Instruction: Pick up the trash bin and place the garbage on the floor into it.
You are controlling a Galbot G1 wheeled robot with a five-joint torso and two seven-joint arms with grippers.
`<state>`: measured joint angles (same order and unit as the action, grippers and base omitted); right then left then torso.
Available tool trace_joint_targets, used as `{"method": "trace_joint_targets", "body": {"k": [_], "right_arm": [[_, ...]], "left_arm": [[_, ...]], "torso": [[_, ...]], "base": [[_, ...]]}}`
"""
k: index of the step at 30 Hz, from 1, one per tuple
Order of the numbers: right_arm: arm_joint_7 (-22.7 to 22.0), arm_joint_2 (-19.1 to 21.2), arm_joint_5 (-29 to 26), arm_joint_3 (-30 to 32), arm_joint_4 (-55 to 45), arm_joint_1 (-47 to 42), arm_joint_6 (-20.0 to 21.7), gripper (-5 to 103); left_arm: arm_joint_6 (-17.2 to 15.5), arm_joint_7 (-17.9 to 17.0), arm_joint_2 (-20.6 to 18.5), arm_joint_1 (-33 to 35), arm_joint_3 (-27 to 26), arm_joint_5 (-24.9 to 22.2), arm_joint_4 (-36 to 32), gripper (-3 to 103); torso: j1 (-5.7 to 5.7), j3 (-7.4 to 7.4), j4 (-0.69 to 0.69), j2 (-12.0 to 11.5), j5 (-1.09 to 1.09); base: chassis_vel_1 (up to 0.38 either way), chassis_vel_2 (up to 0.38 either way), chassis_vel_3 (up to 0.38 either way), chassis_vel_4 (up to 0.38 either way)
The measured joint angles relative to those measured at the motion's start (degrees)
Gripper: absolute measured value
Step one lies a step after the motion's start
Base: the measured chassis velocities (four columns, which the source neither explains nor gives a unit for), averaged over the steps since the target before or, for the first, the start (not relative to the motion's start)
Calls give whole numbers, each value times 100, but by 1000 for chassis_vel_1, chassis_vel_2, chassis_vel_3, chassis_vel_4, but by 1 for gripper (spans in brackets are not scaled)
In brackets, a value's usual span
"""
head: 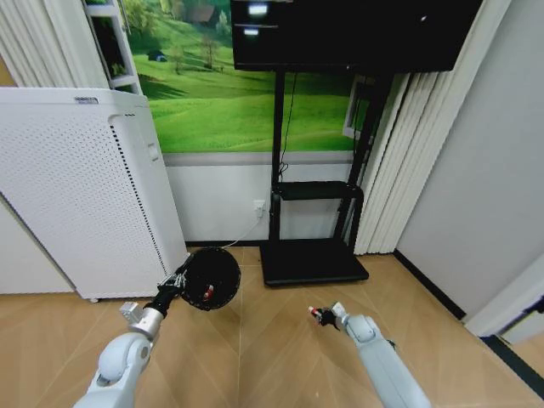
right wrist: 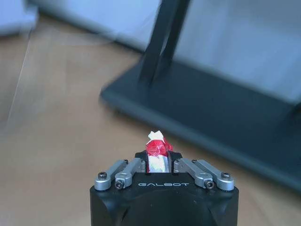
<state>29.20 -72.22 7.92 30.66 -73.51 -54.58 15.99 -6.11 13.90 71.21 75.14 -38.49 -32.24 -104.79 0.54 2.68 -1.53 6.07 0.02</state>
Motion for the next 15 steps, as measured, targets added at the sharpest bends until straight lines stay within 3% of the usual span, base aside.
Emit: {"method": "trace_joint_targets", "body": {"k": [1, 4, 7, 15], "right_arm": [[0, 0, 0, 0, 0, 0, 0, 22], [-423, -85, -917, 236, -887, -299, 283, 21], [-555, -83, -1283, 283, -1516, -543, 412, 21], [-903, -244, -1591, 161, -3167, -1191, 452, 21]], "left_arm": [[0, 0, 0, 0, 0, 0, 0, 7], [-11, -16, 66, -206, 289, -5, 333, 7], [-22, -64, 100, -370, 540, 16, 496, 7], [-15, -301, 244, -549, 1410, 239, 623, 7]], "torso": [[0, 0, 0, 0, 0], [0, 0, 0, 0, -1], [0, 0, -2, 0, -2], [0, 0, -1, 0, -2]], "base": [[0, 0, 0, 0], [0, 0, 0, 0], [0, 0, 0, 0], [0, 0, 0, 0]]}}
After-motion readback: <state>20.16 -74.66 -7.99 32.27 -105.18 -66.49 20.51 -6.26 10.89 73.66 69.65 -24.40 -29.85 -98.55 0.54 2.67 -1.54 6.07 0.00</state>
